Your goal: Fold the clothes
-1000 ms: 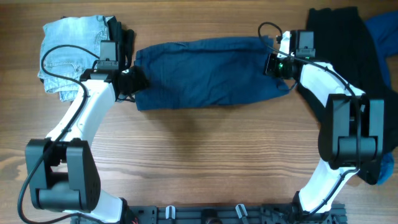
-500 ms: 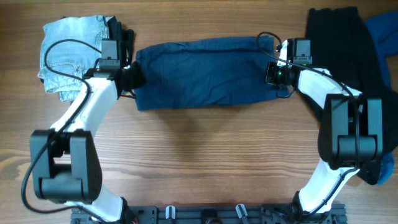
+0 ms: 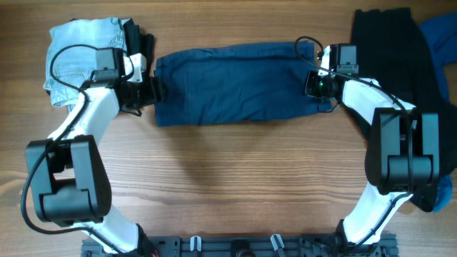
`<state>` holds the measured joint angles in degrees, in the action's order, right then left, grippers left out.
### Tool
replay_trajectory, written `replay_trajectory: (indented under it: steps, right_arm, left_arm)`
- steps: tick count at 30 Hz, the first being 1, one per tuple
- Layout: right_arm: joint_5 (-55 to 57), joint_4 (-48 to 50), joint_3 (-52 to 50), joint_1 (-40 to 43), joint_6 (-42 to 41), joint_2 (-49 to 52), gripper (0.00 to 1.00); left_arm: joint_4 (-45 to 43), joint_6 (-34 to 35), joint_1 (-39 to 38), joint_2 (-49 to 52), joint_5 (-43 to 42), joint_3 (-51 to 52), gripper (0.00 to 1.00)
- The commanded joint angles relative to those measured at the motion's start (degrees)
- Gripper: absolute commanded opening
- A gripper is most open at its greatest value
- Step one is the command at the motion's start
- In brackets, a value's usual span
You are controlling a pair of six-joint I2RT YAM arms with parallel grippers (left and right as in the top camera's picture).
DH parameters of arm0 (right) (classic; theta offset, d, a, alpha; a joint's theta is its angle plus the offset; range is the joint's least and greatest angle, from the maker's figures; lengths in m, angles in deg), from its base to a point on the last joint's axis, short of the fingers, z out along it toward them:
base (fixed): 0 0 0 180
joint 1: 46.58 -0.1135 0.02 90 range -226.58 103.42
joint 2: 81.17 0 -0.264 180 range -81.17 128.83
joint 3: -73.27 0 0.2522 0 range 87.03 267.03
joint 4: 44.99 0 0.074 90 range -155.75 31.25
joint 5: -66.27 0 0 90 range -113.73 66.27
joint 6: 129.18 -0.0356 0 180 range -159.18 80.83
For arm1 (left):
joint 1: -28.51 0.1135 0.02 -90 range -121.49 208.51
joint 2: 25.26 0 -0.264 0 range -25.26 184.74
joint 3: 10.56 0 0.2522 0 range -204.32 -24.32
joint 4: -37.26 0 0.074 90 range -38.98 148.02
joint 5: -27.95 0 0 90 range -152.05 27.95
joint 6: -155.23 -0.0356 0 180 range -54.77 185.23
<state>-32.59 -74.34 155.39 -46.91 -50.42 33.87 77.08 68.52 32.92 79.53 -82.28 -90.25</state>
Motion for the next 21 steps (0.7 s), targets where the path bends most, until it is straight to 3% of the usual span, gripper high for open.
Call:
replay_trajectory:
  steps: [1,8,21]
  right_arm:
    - [2.95,-0.83,-1.16,-0.11,0.81,-0.07,0.04]
    - [4.66,-1.4,-1.16,-0.11,0.81,-0.07,0.04]
    - [4.63,-1.31,-1.16,-0.11,0.79,-0.07,0.04]
  left_arm:
    - [-1.68,-7.41,0.37,1.73,-4.31,0.42,0.77]
    - [-5.66,-7.37,0.37,5.51,-8.94,0.42,0.73]
    - [-7.3,-6.67,0.31,11.47,-7.89,0.42,0.71]
